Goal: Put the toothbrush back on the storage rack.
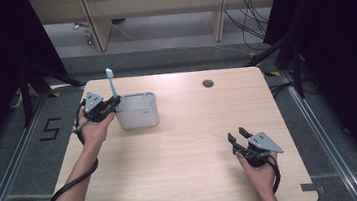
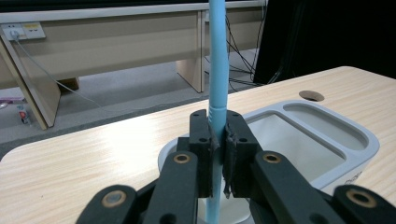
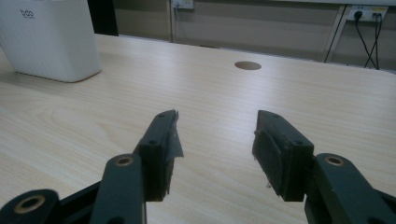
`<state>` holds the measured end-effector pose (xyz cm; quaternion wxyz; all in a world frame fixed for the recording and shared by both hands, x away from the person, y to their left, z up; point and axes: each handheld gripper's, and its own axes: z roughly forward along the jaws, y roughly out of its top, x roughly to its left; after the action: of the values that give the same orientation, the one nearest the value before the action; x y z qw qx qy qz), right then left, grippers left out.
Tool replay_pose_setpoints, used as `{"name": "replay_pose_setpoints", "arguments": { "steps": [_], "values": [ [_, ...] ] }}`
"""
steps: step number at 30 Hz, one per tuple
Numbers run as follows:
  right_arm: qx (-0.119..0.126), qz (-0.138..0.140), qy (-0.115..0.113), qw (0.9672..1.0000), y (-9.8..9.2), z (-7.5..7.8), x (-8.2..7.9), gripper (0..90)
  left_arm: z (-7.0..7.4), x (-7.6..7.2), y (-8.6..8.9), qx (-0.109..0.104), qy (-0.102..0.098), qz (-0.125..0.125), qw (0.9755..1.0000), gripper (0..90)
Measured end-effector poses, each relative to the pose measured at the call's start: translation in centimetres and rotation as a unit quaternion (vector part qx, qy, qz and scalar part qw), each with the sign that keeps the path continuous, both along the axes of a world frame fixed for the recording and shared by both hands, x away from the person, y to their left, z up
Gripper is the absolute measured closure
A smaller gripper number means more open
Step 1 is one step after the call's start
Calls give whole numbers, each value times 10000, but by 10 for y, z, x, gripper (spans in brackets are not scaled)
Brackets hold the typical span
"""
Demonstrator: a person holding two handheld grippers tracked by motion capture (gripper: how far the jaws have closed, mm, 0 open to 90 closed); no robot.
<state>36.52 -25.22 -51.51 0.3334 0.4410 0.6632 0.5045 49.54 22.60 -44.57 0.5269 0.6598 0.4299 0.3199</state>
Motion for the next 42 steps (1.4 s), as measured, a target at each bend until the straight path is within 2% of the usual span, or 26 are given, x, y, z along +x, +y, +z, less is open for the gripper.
{"name": "replay_pose_setpoints", "arguments": {
  "steps": [1, 4, 5, 23, 29, 31, 42],
  "values": [
    [65, -34, 50, 10000, 1, 0, -1, 496, 0, 0, 0, -2, 13, 0, 10000, 829],
    [19, 20, -4, 10000, 0, 0, 1, 495, -1, 1, 0, 28, 62, -11, 10000, 829],
    [124, -72, 113, 9998, 2, 0, -2, 495, -1, 1, 0, 17, 75, -11, 10000, 829],
    [117, 0, 75, 9999, 1, 0, -1, 493, -5, 2, 2, 49, 251, 18, 9997, 828],
    [84, 5, 54, 9999, 1, 0, 0, 492, -6, 2, 2, 43, 313, 32, 9995, 827],
    [5, 36, -9, 10000, 0, 0, 1, 492, -6, 2, 2, 49, 331, 45, 9994, 826],
    [27, 32, 22, 10000, 0, 0, 1, 490, -5, 0, 3, -3, 390, 66, 9992, 807]
  ]
}}
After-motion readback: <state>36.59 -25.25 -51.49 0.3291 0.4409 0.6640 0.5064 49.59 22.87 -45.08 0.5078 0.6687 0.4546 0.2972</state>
